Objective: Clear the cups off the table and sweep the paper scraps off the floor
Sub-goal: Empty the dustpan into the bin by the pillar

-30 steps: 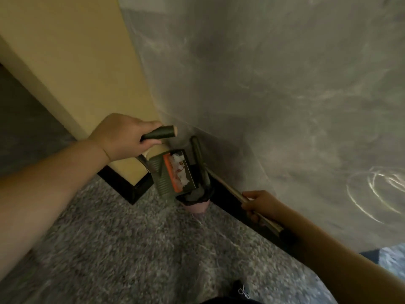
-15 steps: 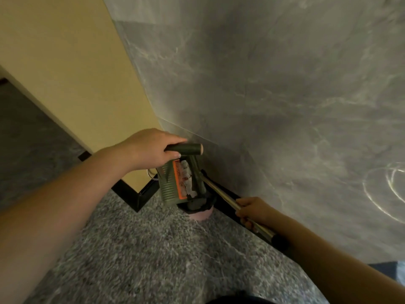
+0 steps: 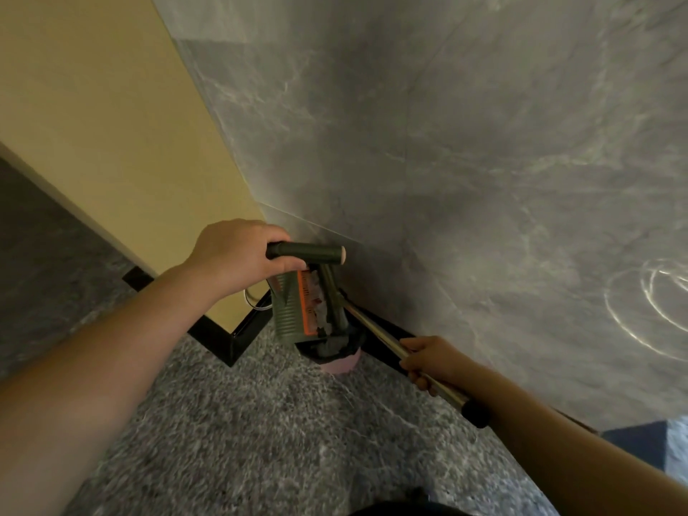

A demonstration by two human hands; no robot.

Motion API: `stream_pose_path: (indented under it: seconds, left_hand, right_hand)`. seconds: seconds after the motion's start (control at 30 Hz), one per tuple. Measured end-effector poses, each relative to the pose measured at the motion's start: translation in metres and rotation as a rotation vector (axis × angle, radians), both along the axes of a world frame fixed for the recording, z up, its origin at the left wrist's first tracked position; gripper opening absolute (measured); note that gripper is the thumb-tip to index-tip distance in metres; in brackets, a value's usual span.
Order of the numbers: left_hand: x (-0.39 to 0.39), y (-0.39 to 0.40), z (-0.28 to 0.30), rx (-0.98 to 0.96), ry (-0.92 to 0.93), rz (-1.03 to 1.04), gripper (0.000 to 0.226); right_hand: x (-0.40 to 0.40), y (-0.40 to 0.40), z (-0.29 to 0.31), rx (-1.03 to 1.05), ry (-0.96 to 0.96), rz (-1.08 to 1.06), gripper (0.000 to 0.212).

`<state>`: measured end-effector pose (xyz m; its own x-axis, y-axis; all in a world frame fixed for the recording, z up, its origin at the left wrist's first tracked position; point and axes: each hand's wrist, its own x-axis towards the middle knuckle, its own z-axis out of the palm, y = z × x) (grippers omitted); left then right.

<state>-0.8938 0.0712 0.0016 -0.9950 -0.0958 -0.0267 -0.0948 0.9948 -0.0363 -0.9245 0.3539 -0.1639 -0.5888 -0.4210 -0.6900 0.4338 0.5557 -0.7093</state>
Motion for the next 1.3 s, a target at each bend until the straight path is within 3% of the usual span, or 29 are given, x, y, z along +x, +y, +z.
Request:
stream_pose_path:
  seconds: [0.2,0.4,0.57,0.63,0.77,0.83,1.03,1.3]
  left_hand:
    - [0.004,0.002,0.004,0.301,-0.107,0.022,0.022]
    - [0.014,-0.003,0.001,0.119,0.073,0.003,0.027]
    - [0.022,-0.005,-0.011,0.526,0.083,0.048,0.033]
    - [0.023,-0.004,-0.011,0.488,0.039,0.012,0.028]
    - [0.019,-0.006,-0.008,0.094,-0.046,-0.123,0.026]
    - [0.015,-0.007,-0.009,0.009,-0.046,-0.176,0.033]
    - [0.016,-0.002,-0.014,0.311,-0.213,-0.140,0.021]
    - [0.022,0.006,-0.005,0.272,-0.158,-0.164,0.026]
  right_hand:
    - [0.009,-0.001,-0.003,0.001,-0.003,-0.015,0.039]
    - [0.011,-0.002,-0.004,-0.020,-0.022,-0.052,0.040]
    - [0.017,-0.002,0.000,-0.025,-0.026,-0.075,0.035]
    - [0.019,-0.003,0.002,-0.023,-0.022,-0.073,0.035]
    - [0.022,-0.001,0.004,-0.015,-0.006,-0.080,0.043]
    - [0.024,0.001,0.005,-0.012,0.004,-0.075,0.047]
    - [0.034,0.005,0.009,-0.002,0.028,-0.060,0.046]
    - [0.043,0.020,0.004,-0.011,0.040,-0.063,0.046]
